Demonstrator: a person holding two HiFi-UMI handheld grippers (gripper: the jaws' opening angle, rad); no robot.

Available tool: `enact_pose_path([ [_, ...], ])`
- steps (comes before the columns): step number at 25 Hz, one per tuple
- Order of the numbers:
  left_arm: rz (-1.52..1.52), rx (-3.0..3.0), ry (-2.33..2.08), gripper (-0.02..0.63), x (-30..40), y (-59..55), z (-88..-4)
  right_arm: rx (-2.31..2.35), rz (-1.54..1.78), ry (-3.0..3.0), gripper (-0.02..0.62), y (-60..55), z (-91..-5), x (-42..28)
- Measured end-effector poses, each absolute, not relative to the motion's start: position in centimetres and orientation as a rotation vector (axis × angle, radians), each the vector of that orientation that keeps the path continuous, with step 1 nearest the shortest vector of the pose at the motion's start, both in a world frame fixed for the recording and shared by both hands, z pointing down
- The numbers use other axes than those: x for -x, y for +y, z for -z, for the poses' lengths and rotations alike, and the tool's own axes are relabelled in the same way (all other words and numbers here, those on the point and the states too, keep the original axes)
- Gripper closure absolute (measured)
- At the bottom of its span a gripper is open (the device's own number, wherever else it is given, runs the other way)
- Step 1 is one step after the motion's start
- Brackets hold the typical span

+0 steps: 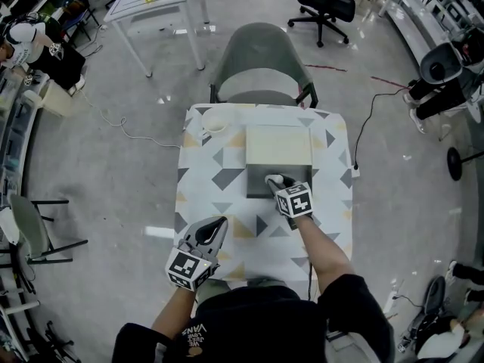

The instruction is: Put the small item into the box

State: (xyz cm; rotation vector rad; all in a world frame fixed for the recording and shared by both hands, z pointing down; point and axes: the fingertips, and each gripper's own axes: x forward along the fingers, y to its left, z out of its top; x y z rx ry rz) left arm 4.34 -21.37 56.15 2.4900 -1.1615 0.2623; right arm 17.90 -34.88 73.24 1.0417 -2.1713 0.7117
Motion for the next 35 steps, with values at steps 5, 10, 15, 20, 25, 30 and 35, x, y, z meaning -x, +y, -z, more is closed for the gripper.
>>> enact_pose_path([
  [5,-0.27,-2.489,-1.16,0.6,-4.3,-21.2,-56.2,-1.052,-0.733,-2.136,0.449,-34.6,-74.0,-18.6],
  [10,-0.271,-2.488,-1.16,0.6,-4.3,-21.0,-56.2,-1.058,-0.735,-2.122,0.442,-34.4,-74.3,-19.1],
  [15,-0.273,-2.485,-1.158,0.6,-4.5,-20.9,-56.5,-1.081,-0.723,-2.116,0.434,-34.5,-74.4,-19.8],
  [20,-0.277,-2.486,-1.147,0.6,-4.9,-20.8,-56.6,-1.118,-0.723,-2.116,0.431,-34.7,-74.1,-20.7],
  [25,-0.28,-2.491,-1.131,0.6,-5.4,-21.0,-56.9,-1.149,-0.721,-2.108,0.431,-34.8,-74.1,-21.8],
  [30,-0.282,-2.502,-1.107,0.6,-5.9,-21.2,-56.7,-1.173,-0.732,-2.093,0.43,-34.6,-74.0,-22.7],
  [35,-0.291,-2.509,-1.089,0.6,-6.3,-21.4,-56.9,-1.191,-0.74,-2.075,0.42,-34.6,-74.4,-23.4],
])
